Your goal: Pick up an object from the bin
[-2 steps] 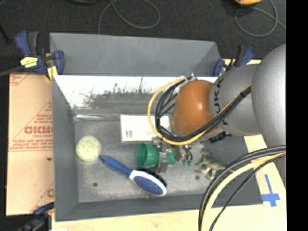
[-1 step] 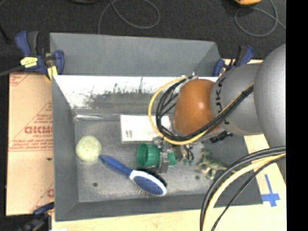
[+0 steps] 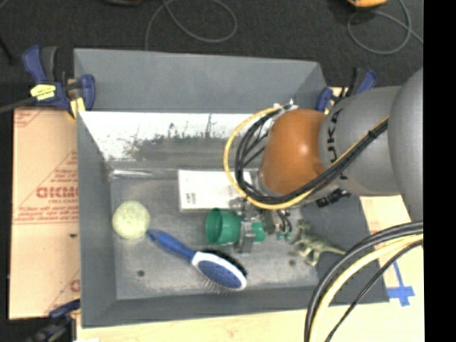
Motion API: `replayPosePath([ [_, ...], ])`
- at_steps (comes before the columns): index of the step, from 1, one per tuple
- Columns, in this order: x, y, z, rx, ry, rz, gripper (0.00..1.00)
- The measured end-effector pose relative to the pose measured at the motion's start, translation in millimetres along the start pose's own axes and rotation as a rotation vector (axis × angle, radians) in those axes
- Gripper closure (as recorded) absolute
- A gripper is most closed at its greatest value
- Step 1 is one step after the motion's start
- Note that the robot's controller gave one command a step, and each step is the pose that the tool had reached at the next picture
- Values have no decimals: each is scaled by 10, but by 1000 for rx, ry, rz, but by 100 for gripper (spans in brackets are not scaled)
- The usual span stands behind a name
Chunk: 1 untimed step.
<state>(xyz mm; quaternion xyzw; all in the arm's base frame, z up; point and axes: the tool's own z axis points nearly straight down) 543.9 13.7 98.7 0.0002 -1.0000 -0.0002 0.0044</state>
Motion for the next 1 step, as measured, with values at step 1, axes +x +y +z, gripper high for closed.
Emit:
replayPosePath([
  [1, -22, 0, -230, 0, -10, -1, 100],
])
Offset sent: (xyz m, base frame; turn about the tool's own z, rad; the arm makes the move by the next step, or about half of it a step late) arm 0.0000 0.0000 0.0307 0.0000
